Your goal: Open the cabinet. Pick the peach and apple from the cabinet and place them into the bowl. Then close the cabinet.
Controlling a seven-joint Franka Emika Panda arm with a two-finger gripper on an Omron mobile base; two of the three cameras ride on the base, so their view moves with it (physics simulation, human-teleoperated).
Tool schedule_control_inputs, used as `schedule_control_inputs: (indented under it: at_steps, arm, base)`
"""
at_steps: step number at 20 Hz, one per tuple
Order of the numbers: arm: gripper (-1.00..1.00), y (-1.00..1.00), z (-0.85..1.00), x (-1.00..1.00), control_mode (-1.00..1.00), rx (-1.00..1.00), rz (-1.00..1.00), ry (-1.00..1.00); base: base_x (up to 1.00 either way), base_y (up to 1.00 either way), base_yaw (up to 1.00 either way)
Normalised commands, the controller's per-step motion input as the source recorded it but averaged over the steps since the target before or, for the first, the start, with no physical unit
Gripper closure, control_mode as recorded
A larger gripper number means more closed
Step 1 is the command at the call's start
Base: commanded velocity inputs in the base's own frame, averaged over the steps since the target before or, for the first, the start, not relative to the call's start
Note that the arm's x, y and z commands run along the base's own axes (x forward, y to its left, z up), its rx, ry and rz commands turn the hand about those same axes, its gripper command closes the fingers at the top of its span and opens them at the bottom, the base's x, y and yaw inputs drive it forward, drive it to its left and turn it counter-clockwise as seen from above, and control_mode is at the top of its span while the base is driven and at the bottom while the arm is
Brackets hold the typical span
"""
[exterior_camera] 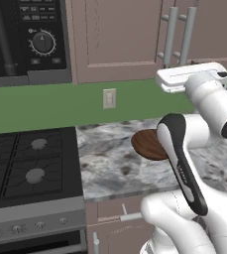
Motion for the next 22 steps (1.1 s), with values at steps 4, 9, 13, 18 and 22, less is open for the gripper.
schedule_control_inputs:
  at_steps: [4, 9, 13, 18, 22]
  arm:
    - [-1.00, 0.00, 0.00, -0.01, -1.00, 0.00, 0.00, -0.04]
    - [-1.00, -0.13, 0.02, 0.07, -1.00, 0.06, 0.00, 0.01]
    - [-1.00, -0.32, 0.13, 0.13, -1.00, 0.15, 0.00, 0.00]
    - [-1.00, -0.15, 0.03, 0.18, -1.00, 0.06, 0.00, 0.00]
    - [-1.00, 0.00, 0.00, 0.30, -1.00, 0.00, 0.00, 0.01]
  base:
    - [0.00, 0.00, 0.00]
    - [0.00, 0.00, 0.00]
    - [0.00, 0.00, 0.00]
    - [0.00, 0.00, 0.00]
    - [0.00, 0.00, 0.00]
